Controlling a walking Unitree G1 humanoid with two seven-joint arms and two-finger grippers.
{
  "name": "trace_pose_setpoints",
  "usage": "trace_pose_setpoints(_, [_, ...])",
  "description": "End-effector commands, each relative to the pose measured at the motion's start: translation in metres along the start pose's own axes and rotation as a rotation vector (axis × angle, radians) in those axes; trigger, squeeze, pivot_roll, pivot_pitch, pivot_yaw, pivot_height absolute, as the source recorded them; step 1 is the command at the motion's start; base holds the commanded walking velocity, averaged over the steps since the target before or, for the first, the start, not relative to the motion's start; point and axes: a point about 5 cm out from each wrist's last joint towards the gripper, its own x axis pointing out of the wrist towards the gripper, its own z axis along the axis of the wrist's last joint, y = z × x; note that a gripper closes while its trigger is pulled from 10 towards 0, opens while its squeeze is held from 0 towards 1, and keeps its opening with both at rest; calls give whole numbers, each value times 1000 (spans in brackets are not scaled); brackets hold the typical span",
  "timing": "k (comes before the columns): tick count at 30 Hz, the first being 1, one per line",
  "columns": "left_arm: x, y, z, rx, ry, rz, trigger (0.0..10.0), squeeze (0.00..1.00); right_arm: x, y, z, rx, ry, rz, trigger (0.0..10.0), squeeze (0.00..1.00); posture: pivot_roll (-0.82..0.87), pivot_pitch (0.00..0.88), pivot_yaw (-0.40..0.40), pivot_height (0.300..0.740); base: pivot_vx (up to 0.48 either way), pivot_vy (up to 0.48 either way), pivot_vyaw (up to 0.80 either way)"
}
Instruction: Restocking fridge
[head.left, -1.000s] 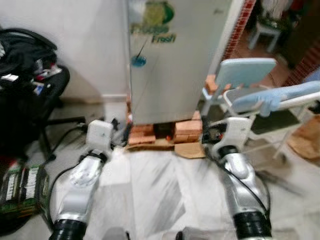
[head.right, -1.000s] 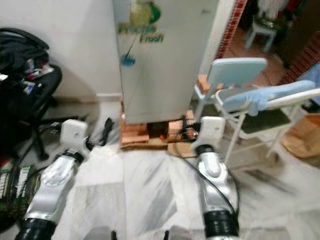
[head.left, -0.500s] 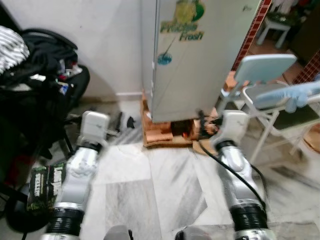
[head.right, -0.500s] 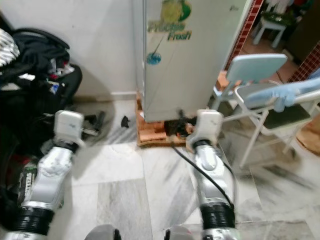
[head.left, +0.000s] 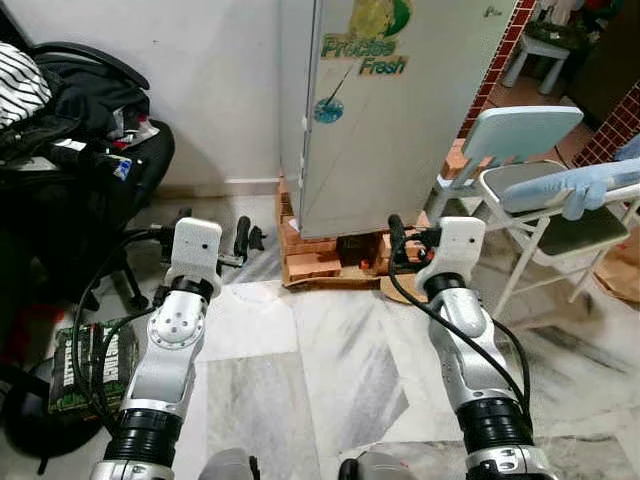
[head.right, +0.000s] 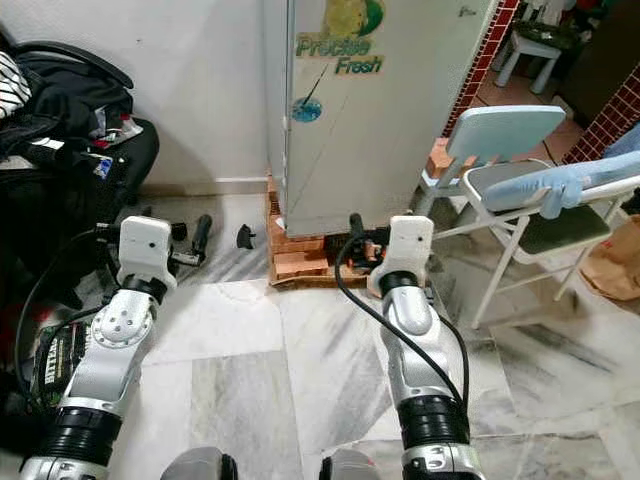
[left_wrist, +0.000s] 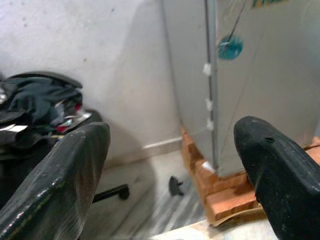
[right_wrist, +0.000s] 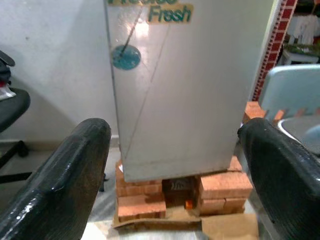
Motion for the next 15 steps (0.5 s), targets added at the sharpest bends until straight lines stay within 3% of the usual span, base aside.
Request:
trace_pose_setpoints(1, [0,9,-1,6,-7,8,10000,0,-1,-4,0,3,-7,-12,10000,0,45,21,-64,740,0,480,0])
trace_pose_setpoints(6, [2,12,-4,2,1,20,10000,0,-5,-2,-2,2,-2,-6,10000,0,43,20,-67,740,144,424,0])
trace_pose_setpoints(10, [3,3,-3,-25,-5,-27,10000,0,-8,0,-3,-1,-1,-3,10000,0,45,15,-69,740,266,399,0])
trace_pose_setpoints(12, [4,0,-2,-35,-8,-47,10000,0,-8,0,-3,1,1,-2,10000,0,38,18,-63,740,287,384,-534])
trace_pose_setpoints(15, [2,-3,0,-38,-30,-81,10000,0,-6,2,0,-2,-11,9,10000,0,32,23,-52,740,459,0,-667])
